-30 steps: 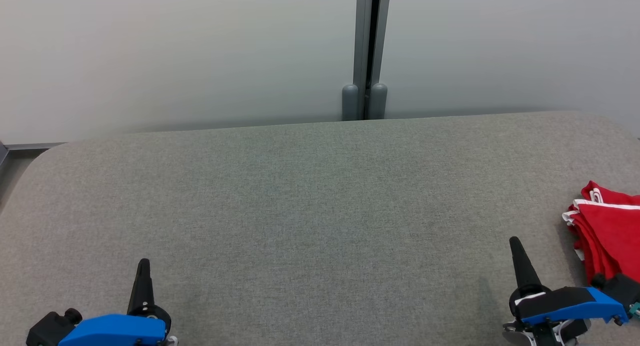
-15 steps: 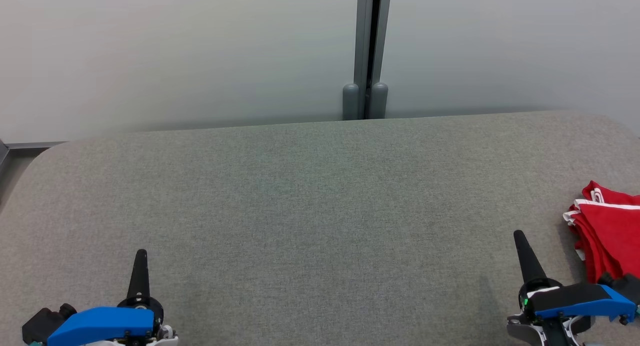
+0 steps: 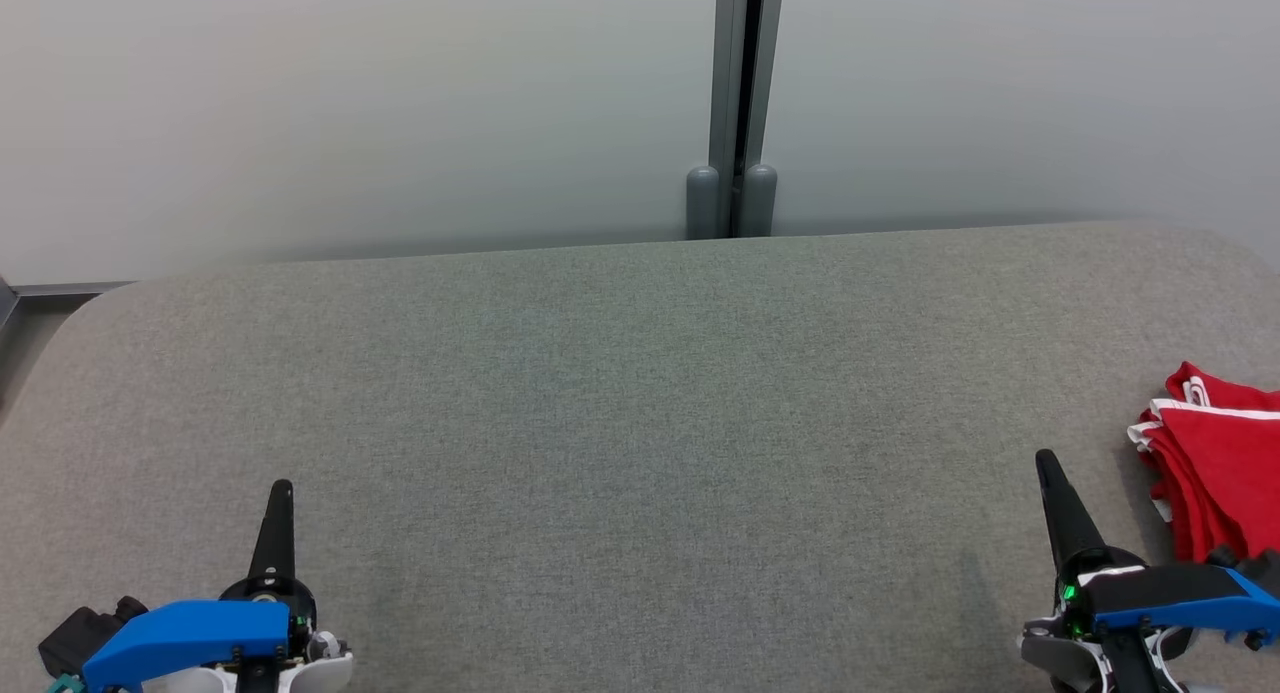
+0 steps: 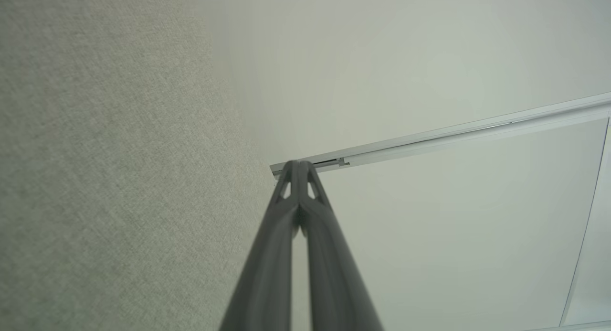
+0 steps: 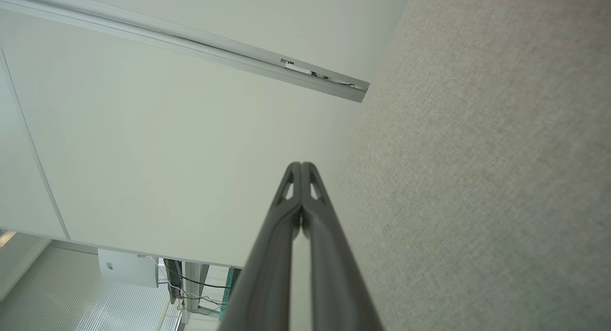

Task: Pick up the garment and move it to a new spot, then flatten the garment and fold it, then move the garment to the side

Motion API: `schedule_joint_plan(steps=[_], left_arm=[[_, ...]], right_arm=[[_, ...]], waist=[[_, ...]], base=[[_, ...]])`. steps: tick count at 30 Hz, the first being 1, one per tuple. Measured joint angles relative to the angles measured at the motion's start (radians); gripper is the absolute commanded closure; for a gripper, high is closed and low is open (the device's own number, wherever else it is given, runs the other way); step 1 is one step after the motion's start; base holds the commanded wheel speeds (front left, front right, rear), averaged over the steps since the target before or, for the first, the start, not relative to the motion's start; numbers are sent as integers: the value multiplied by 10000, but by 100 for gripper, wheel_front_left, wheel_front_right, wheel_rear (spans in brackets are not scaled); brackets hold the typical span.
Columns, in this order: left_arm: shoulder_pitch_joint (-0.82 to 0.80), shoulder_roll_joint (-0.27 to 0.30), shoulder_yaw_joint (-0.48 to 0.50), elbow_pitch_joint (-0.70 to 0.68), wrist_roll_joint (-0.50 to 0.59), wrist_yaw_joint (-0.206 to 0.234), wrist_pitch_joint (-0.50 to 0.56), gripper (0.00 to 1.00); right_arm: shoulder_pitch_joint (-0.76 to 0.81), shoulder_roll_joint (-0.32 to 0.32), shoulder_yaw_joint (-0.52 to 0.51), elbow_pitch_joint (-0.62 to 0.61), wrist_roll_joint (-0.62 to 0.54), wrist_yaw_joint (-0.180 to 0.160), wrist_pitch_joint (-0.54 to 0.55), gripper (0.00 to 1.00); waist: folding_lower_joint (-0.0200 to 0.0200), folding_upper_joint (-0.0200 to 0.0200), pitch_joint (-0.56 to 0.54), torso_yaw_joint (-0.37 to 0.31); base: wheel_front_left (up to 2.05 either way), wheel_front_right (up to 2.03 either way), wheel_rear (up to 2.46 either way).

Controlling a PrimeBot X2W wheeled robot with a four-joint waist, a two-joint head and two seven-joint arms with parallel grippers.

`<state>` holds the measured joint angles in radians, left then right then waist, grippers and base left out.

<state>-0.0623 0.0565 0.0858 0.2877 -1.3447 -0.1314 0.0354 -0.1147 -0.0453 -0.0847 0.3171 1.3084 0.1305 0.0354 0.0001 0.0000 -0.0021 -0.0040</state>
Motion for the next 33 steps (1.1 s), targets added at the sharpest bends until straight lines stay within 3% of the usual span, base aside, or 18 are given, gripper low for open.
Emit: schedule_joint_plan(steps=[33], left_arm=[[-310, -44, 245, -345, -2217, 0, 660, 100]], right_arm=[[3, -13, -238, -593, 2504, 0, 658, 100]], waist=[[0, 0, 42, 33]], base=[[0, 0, 0]])
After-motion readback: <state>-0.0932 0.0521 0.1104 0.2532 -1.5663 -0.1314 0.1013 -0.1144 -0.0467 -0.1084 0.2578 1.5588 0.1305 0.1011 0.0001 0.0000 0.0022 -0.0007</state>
